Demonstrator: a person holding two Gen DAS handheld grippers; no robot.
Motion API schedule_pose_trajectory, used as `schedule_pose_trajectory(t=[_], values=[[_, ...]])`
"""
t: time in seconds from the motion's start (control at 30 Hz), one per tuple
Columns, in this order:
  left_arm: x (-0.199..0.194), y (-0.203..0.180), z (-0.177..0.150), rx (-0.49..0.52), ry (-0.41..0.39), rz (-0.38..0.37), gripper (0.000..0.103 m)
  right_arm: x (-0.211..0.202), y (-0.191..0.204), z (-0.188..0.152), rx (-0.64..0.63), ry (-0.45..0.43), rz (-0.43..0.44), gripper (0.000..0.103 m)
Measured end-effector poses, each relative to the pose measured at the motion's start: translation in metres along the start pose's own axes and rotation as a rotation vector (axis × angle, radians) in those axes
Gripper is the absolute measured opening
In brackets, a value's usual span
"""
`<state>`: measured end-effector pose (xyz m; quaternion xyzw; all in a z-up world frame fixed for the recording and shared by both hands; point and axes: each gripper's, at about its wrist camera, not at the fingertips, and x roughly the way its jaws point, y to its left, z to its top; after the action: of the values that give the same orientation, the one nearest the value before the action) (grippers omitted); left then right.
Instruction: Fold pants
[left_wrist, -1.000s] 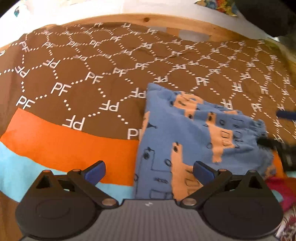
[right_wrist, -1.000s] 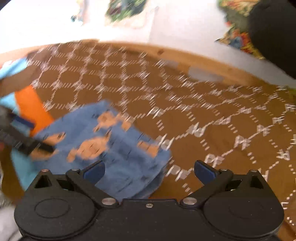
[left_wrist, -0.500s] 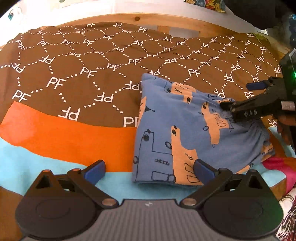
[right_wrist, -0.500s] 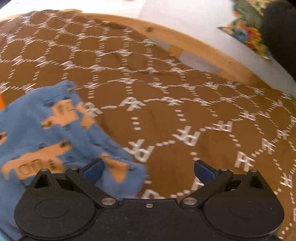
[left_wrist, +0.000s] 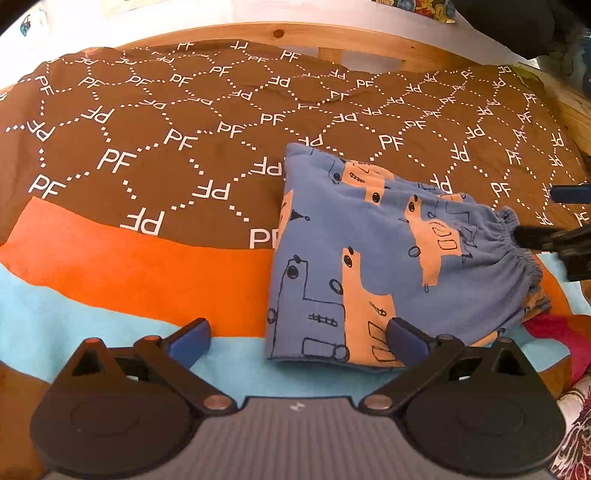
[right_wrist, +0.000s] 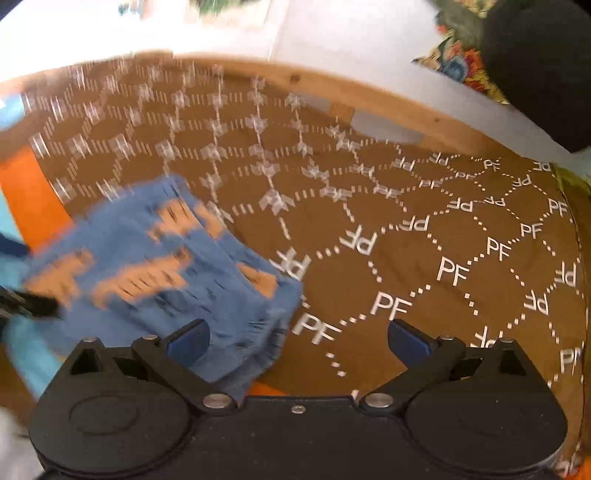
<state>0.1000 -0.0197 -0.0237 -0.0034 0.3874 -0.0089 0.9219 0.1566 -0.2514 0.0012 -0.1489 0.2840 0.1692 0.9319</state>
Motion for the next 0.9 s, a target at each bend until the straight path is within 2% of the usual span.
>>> schedule_pose_trajectory(t=[0.07, 0.17, 0.23, 0.3, 0.4, 0.53, 0.73, 0.9], values=[[-0.001, 0.002, 0.001, -0.005, 0.012, -0.004, 0.103, -0.010, 0.002, -0.005, 0.008, 0.022, 0.017, 0.102], [-0.005, 0.009, 0.002, -0.027, 0.018, -0.004, 0.103, -0.008, 0.012, -0.026, -0.015, 0.066, -0.015, 0.102], [-0.009, 0.016, 0.002, -0.049, 0.005, 0.012, 0.103, -0.004, 0.007, -0.034, 0.059, 0.093, 0.002, 0.102], [-0.011, 0.021, 0.004, -0.066, -0.007, 0.041, 0.103, -0.006, 0.005, -0.034, 0.116, 0.085, 0.013, 0.102], [-0.008, 0.027, 0.006, -0.087, 0.007, 0.048, 0.103, -0.008, 0.007, -0.029, 0.097, 0.059, 0.002, 0.102], [-0.008, 0.022, 0.003, -0.057, 0.001, 0.069, 0.103, -0.005, 0.007, -0.034, 0.095, 0.081, 0.009, 0.102], [-0.008, 0.025, 0.004, -0.068, 0.005, 0.060, 0.103, -0.006, 0.002, -0.030, 0.106, 0.079, 0.032, 0.102], [-0.012, 0.027, 0.015, -0.072, 0.047, 0.014, 0.103, -0.018, 0.002, -0.023, 0.083, -0.011, 0.071, 0.102]])
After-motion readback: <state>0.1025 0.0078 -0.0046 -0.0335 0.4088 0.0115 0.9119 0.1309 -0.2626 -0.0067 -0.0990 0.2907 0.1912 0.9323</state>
